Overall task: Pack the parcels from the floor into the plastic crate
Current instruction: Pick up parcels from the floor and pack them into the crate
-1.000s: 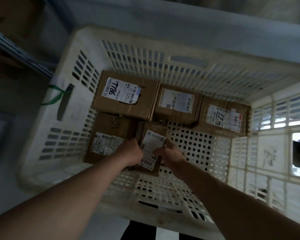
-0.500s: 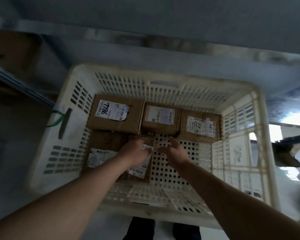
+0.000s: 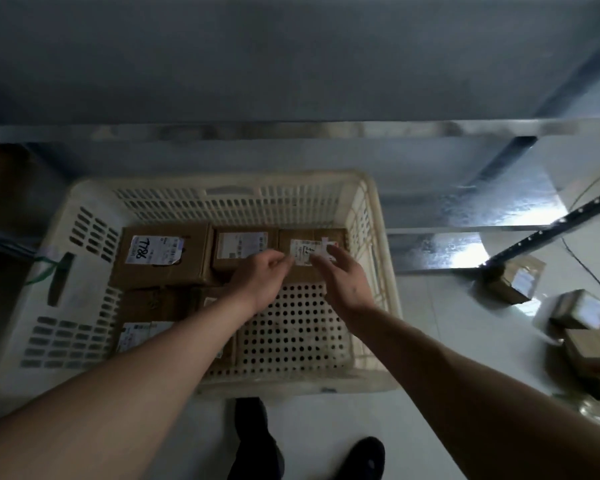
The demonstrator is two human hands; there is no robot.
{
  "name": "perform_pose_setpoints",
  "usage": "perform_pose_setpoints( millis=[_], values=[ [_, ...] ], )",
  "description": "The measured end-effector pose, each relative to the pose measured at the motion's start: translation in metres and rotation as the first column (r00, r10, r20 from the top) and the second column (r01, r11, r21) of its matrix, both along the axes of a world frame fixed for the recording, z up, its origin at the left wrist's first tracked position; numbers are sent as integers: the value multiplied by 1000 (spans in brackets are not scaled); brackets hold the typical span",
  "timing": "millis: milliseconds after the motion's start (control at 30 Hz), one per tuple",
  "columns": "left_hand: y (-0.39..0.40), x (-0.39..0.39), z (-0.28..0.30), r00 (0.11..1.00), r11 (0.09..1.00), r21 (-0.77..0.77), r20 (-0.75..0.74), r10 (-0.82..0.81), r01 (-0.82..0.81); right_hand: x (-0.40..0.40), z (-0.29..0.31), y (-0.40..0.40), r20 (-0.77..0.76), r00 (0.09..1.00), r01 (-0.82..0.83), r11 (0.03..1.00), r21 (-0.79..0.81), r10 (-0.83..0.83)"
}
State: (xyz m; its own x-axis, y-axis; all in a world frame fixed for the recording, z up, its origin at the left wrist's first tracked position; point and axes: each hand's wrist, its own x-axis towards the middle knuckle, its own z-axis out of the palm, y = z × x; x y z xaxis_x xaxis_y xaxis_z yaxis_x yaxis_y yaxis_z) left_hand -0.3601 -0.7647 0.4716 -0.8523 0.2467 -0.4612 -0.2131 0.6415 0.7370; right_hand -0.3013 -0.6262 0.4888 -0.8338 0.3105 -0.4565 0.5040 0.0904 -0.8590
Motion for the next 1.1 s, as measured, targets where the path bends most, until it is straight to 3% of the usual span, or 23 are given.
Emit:
perform_pose_setpoints(
  millis=[100, 300, 500, 767, 1100],
  values=[
    [45, 27, 27, 995, 999, 42, -93, -22, 26, 26, 16, 42, -61, 997, 56, 998, 2, -56],
    [132, 72, 61, 989, 992, 119, -144, -15, 33, 88, 44, 126, -78, 988, 137, 988, 76, -131],
    [200, 109, 83, 967, 974, 108, -182, -177, 199, 143, 57, 194, -97, 957, 283, 952, 112, -273],
    [280, 146, 79, 911, 914, 105, -178, -371, 393, 217, 68, 257, -77, 866, 500, 854, 141, -495],
    [372, 213, 51, 814, 818, 51, -153, -561, 573, 315, 35, 330, 9, 753, 655, 751, 81, -658]
  ],
)
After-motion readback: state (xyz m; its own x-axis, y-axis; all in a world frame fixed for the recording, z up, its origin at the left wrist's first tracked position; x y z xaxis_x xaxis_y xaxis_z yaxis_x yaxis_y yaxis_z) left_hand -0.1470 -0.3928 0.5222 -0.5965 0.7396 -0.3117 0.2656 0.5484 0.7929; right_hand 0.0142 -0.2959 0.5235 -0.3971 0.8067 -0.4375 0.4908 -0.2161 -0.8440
